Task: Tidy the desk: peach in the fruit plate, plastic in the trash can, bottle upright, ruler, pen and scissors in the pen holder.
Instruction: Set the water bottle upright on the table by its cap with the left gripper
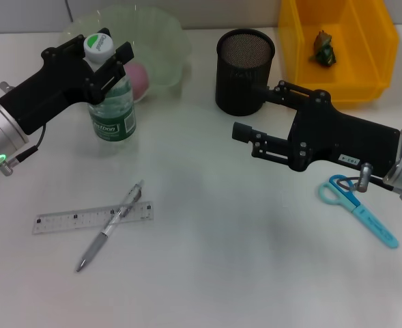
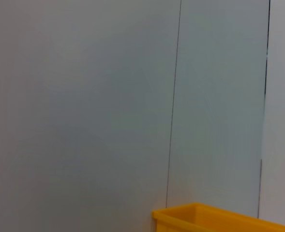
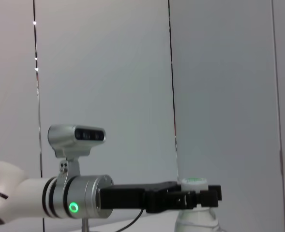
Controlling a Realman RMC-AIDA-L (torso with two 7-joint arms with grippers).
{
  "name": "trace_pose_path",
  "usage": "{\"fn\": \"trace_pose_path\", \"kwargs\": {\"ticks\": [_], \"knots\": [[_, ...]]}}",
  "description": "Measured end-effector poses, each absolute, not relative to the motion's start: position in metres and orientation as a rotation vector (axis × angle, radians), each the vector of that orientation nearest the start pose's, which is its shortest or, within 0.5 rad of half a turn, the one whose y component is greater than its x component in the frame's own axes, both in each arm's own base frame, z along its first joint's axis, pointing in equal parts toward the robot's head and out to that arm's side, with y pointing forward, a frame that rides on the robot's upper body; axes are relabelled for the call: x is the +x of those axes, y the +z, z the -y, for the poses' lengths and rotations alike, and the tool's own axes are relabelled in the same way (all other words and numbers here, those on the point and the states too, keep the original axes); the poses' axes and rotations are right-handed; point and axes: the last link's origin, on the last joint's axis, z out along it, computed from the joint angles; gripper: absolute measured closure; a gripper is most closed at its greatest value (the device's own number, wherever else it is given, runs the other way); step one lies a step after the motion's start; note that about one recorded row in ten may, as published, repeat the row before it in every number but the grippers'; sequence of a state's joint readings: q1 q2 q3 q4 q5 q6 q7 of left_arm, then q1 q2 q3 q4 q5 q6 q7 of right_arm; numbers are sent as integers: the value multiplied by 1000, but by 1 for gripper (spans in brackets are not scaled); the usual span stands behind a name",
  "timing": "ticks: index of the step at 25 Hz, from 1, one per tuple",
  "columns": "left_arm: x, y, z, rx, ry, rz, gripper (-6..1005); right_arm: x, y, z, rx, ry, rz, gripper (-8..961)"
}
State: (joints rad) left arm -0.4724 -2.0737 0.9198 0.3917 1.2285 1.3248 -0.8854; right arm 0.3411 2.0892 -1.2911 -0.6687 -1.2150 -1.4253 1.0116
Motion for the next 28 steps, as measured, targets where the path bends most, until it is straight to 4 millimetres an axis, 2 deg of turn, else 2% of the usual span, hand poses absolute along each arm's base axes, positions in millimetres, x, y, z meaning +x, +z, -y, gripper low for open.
{"fn": "trace_pose_path", "kwargs": {"ticks": [28], "knots": [[-274,-2,-353,-2158,-946,470,550,226,-30,-305,-2533,1071,-254,249]]}}
